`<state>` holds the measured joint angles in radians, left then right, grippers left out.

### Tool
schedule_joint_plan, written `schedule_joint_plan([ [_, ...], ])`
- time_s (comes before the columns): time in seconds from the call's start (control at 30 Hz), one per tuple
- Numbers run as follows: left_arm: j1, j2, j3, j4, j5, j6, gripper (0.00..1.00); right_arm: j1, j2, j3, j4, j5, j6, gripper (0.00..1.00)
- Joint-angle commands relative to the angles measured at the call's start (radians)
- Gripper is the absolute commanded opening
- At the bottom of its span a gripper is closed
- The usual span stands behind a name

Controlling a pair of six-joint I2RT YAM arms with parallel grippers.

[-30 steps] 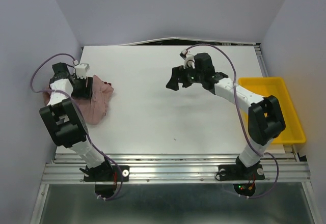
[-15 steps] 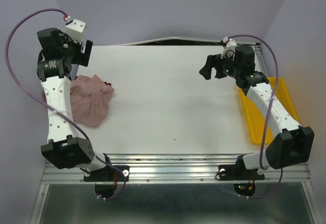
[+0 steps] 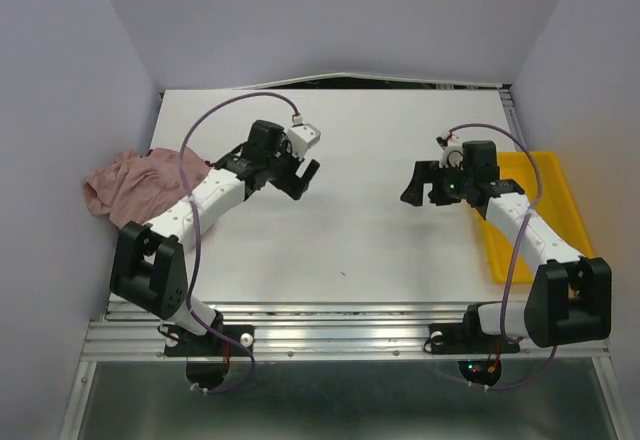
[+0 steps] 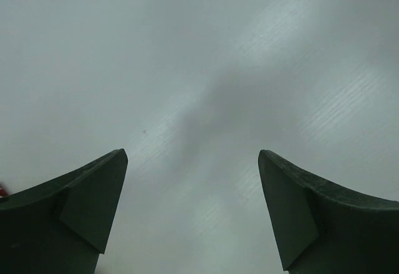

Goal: Fold and stack the skirts
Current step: Neatly place the folded skirt to the corner

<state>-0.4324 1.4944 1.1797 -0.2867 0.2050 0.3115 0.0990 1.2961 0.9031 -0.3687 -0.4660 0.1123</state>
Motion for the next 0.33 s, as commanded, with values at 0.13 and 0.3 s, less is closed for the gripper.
schedule_joint_plan([
  [0.13,-0.051,0.004,-0.150,0.195,-0.033,-0.084,0.99,0.008,0.011,-0.110,0.086,-0.091,-0.078,1.00],
  [0.3,-0.049,-0.013,-0.172,0.204,-0.043,-0.078,0.99,0.018,0.012,-0.127,0.085,-0.092,-0.083,1.00],
])
